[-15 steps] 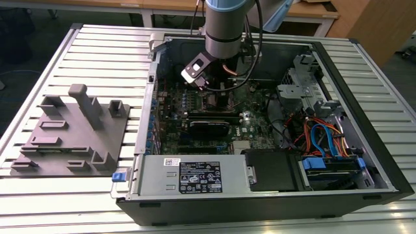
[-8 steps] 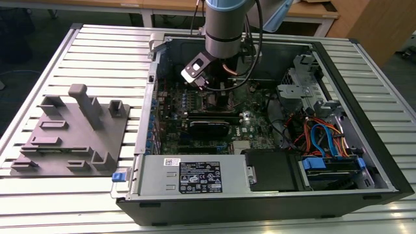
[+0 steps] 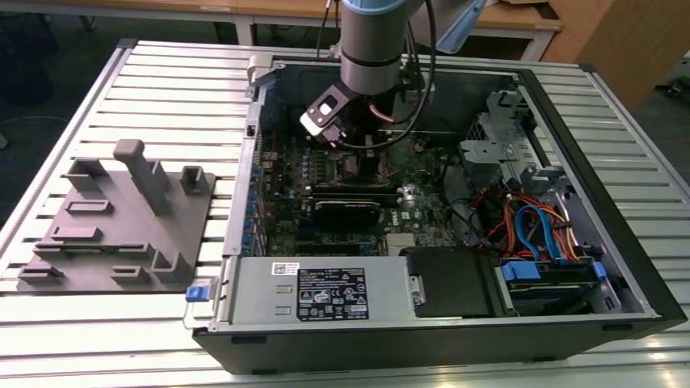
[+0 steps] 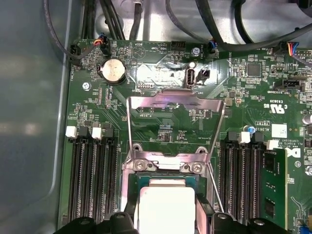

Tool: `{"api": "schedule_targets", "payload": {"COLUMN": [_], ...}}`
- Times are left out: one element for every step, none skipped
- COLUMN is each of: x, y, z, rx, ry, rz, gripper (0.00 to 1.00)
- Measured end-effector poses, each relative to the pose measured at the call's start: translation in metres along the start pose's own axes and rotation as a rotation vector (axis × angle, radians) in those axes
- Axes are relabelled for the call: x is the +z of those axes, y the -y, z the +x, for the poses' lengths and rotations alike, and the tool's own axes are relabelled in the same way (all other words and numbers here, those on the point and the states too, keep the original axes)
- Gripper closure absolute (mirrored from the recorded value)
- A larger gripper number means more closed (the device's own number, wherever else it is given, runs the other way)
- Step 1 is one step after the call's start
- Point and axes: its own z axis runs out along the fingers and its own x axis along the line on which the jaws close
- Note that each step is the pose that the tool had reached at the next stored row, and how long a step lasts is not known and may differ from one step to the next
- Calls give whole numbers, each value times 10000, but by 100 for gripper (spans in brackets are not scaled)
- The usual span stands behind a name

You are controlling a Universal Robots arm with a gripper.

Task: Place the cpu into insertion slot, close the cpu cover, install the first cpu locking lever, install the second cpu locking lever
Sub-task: 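Place the cpu into insertion slot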

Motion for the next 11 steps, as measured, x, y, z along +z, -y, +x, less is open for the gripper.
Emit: {"api": "schedule_targets", "payload": {"x": [1, 3, 5, 7, 10, 13, 14, 14, 14, 15, 17], "y": [5, 9, 8, 9, 9, 9, 9, 9, 9, 8, 9], "z": [0, 0, 1, 1, 1, 0, 0, 0, 0, 0, 0], "rx": [13, 30, 57, 71, 79, 100, 140, 181, 203, 209, 210], "ry": [4, 5, 5, 6, 7, 8, 12, 15, 17, 17, 15], "rz": [-3, -6, -7, -8, -9, -8, -8, -8, -8, -9, -10], "gripper": [46, 46, 46, 46, 46, 46, 46, 46, 46, 46, 46]}}
